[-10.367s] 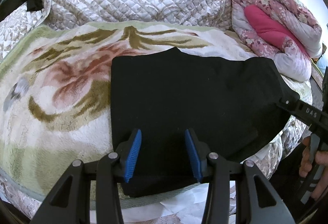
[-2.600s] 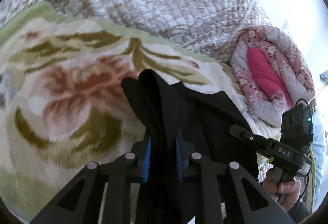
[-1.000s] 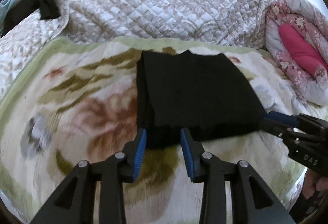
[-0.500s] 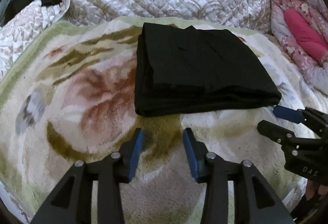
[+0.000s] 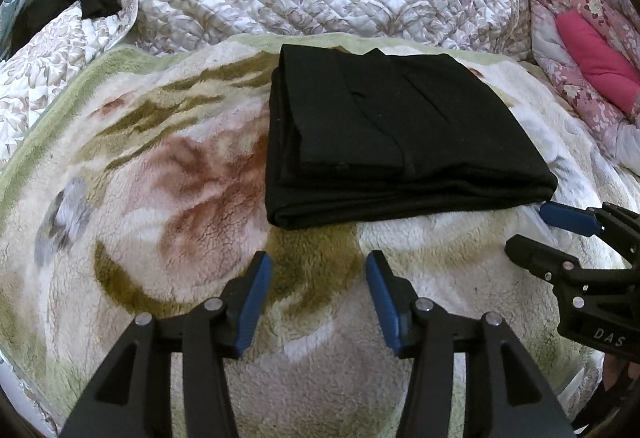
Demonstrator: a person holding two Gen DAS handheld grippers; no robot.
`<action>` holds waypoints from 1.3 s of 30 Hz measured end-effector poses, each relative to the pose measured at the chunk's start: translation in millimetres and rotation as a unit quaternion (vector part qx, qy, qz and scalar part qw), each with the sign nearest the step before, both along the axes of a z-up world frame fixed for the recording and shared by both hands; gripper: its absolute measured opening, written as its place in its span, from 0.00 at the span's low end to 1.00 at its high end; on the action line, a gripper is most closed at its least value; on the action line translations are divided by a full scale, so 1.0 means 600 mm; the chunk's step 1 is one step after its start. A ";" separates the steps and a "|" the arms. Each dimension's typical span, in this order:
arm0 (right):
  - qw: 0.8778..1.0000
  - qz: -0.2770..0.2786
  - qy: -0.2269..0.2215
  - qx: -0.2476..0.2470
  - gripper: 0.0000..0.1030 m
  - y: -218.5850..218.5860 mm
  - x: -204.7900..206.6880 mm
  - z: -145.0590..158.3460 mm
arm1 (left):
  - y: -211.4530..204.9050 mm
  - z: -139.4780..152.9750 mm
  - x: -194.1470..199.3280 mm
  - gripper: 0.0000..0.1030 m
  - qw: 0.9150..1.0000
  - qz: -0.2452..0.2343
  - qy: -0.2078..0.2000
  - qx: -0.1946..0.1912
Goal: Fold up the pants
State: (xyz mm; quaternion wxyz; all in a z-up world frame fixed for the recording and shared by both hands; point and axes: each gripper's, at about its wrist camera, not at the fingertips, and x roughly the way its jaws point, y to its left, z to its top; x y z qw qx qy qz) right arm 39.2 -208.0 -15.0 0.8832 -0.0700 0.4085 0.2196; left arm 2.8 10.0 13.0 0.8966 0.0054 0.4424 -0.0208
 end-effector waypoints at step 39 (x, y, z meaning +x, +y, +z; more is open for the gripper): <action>1.000 0.000 -0.002 -0.001 0.61 0.001 0.001 -0.001 | 0.000 -0.001 -0.001 0.56 1.000 0.000 0.002 0.003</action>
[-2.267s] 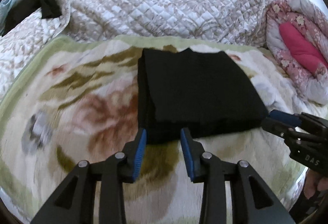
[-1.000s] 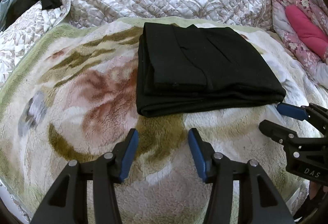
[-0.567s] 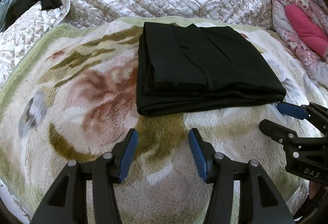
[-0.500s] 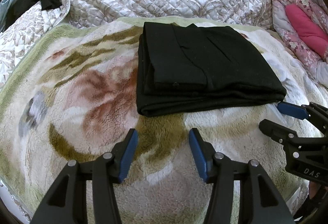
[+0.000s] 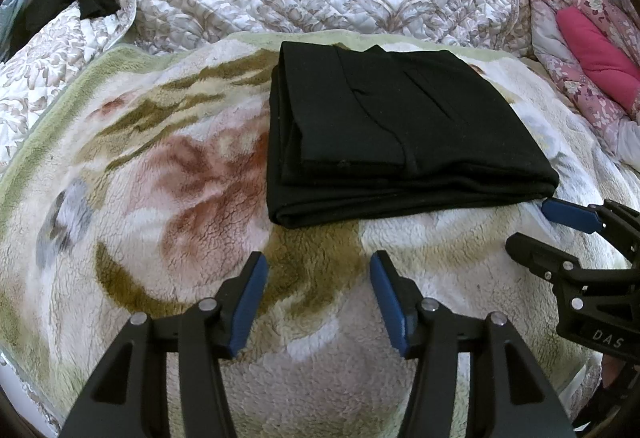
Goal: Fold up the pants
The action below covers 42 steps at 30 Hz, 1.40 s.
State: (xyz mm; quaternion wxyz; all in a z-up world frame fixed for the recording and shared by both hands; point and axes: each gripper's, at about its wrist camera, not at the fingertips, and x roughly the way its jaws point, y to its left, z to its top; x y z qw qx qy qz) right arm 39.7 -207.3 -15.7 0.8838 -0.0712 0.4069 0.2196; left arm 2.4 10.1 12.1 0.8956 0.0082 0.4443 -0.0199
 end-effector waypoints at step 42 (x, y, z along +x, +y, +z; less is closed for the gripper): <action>1.000 -0.002 -0.002 -0.001 0.62 0.002 -0.001 -0.001 | 0.002 -0.003 -0.002 0.57 1.000 0.004 0.006 0.003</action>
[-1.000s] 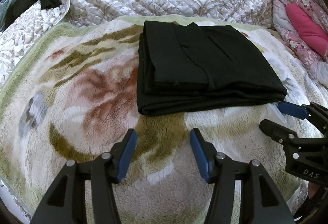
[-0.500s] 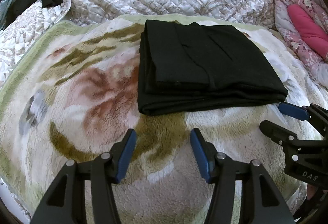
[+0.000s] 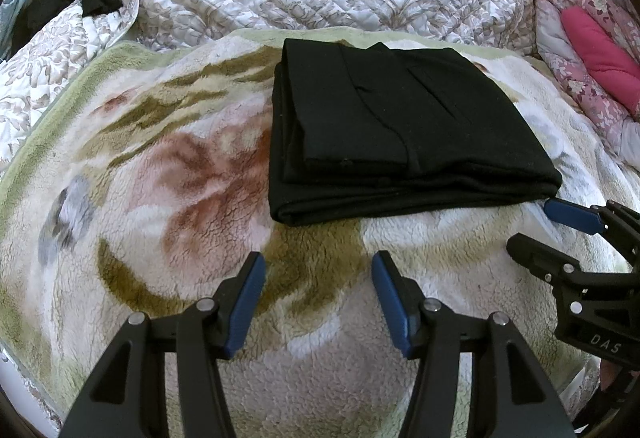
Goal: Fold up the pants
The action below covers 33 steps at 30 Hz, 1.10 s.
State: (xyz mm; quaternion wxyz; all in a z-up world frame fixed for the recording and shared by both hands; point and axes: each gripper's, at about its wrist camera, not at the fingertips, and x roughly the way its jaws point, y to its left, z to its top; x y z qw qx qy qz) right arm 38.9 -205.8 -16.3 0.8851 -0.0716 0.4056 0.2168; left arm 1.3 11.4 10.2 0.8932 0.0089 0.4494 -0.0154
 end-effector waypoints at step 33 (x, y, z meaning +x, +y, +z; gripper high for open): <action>1.000 -0.001 -0.002 -0.001 0.62 0.001 0.000 -0.001 | 0.001 -0.001 -0.001 0.58 1.000 -0.001 0.001 0.000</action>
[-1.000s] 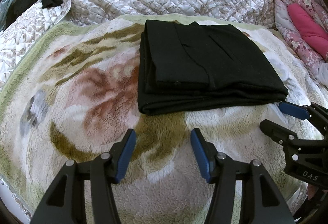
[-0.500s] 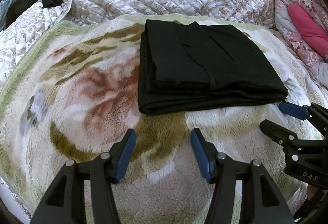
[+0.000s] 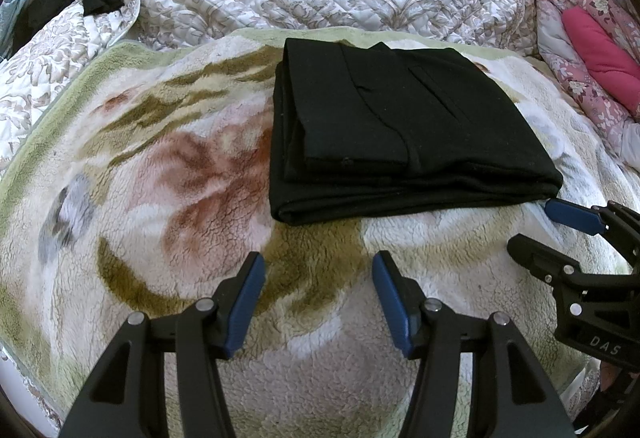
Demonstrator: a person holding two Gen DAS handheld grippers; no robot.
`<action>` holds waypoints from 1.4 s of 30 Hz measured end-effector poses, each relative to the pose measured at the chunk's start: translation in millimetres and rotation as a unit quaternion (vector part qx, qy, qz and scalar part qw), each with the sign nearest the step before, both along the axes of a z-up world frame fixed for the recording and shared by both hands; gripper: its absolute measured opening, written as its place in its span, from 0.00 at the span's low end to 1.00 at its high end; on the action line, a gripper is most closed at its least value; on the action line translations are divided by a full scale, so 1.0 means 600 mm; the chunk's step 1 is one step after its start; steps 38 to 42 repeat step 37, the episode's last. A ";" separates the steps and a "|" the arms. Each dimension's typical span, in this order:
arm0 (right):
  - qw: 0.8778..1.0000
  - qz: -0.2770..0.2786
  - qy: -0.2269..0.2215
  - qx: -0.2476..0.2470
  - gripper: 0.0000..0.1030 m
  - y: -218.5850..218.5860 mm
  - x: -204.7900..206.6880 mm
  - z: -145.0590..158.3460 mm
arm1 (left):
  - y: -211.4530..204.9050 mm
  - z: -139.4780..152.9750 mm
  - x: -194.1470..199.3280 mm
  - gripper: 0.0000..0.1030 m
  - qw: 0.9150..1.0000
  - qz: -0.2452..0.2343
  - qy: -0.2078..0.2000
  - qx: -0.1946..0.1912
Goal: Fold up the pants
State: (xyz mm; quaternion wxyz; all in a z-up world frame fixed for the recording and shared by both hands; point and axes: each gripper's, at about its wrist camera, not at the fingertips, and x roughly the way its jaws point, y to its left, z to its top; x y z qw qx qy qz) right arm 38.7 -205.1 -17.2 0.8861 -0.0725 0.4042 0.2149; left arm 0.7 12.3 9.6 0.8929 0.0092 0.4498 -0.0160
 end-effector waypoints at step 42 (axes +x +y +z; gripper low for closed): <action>1.000 -0.002 -0.002 -0.001 0.63 0.002 -0.002 -0.001 | 0.014 -0.002 -0.004 0.72 1.000 0.021 0.001 0.003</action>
